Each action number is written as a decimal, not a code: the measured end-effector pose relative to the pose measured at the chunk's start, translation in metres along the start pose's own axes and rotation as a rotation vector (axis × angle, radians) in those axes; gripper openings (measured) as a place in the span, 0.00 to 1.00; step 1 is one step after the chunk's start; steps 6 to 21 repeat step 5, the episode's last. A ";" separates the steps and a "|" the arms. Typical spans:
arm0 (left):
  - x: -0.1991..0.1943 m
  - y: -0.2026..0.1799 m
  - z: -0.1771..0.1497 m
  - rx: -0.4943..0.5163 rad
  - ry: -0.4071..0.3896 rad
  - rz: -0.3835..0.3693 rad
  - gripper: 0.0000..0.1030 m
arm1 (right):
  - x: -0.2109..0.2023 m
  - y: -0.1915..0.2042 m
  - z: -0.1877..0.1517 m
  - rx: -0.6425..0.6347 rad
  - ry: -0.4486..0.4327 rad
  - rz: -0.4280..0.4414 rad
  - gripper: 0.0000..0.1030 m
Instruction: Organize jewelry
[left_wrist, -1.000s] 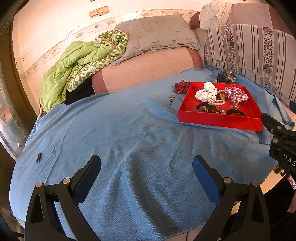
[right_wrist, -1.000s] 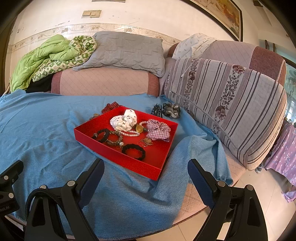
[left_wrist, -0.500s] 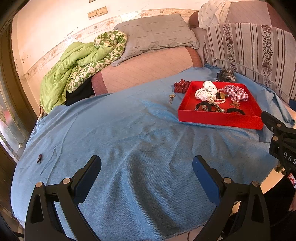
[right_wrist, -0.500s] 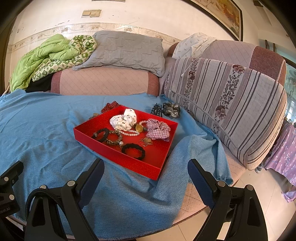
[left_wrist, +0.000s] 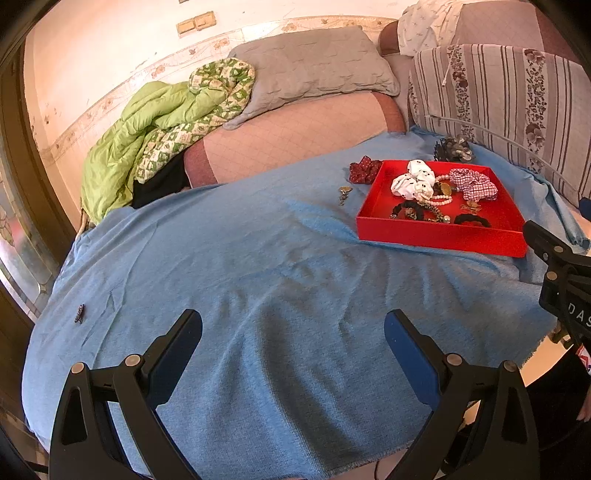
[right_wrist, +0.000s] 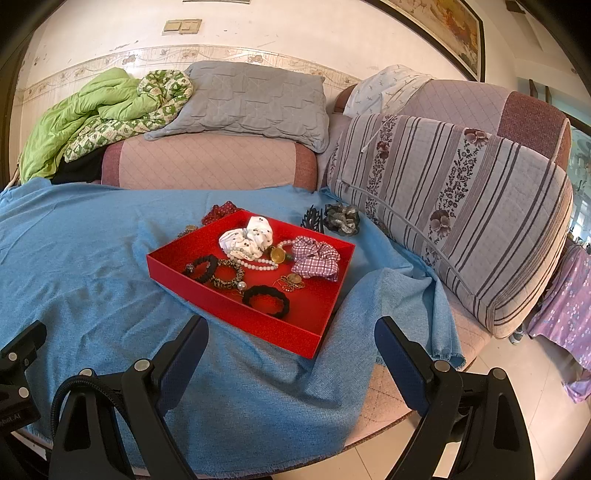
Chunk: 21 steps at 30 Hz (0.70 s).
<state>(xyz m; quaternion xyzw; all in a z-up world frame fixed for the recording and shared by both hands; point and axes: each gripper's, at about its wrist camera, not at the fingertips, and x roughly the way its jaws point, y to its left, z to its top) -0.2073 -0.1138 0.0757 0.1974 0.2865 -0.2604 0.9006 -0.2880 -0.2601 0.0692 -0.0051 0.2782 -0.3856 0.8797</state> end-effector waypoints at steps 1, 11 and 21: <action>0.000 0.002 -0.001 -0.007 0.008 -0.008 0.96 | -0.001 0.000 0.000 0.001 -0.002 0.001 0.91; -0.001 0.014 -0.002 -0.038 0.010 -0.019 0.96 | -0.001 0.000 -0.001 0.004 0.002 0.001 0.91; -0.001 0.014 -0.002 -0.038 0.010 -0.019 0.96 | -0.001 0.000 -0.001 0.004 0.002 0.001 0.91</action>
